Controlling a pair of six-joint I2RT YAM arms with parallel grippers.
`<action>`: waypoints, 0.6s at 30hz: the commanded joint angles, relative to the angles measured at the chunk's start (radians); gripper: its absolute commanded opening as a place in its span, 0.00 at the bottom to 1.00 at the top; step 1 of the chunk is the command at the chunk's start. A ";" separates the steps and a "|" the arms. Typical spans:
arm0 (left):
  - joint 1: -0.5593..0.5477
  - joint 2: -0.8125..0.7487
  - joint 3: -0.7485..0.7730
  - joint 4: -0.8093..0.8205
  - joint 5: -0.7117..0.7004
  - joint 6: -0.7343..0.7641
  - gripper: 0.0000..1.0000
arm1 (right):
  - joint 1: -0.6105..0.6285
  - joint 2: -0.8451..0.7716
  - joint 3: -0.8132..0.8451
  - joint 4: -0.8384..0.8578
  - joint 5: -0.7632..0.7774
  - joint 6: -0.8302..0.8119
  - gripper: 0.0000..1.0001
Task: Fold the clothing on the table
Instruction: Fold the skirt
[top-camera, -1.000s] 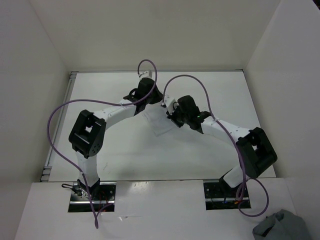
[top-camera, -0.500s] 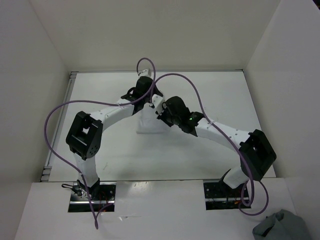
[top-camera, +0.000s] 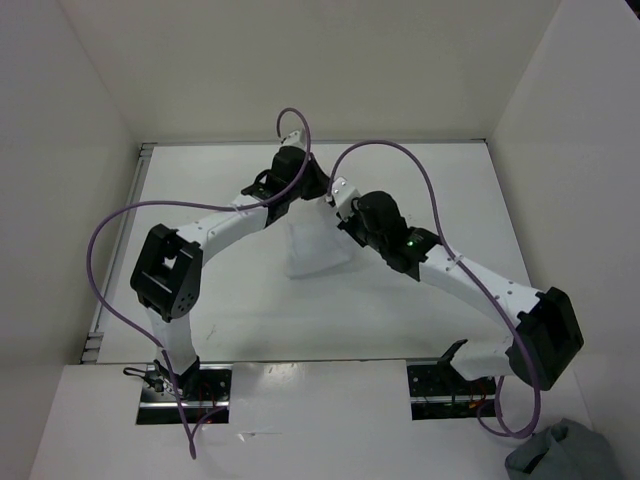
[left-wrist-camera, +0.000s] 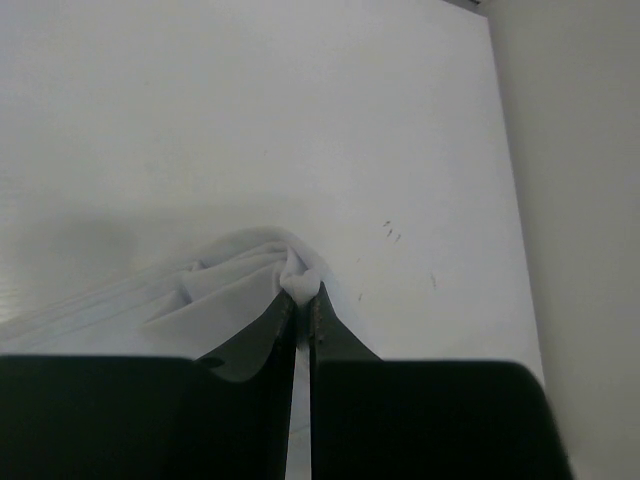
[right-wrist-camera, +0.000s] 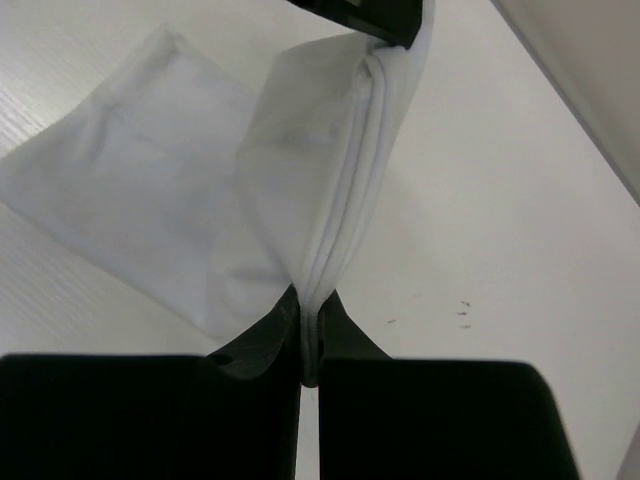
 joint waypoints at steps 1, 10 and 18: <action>0.000 0.009 0.059 0.108 0.031 -0.019 0.06 | -0.018 -0.070 0.003 -0.029 0.050 0.015 0.00; 0.055 0.029 0.045 0.187 0.160 -0.014 0.10 | -0.018 0.017 0.003 -0.038 0.155 0.017 0.00; 0.104 0.058 0.004 0.211 0.194 -0.014 0.12 | -0.009 0.172 0.105 -0.038 0.136 0.008 0.00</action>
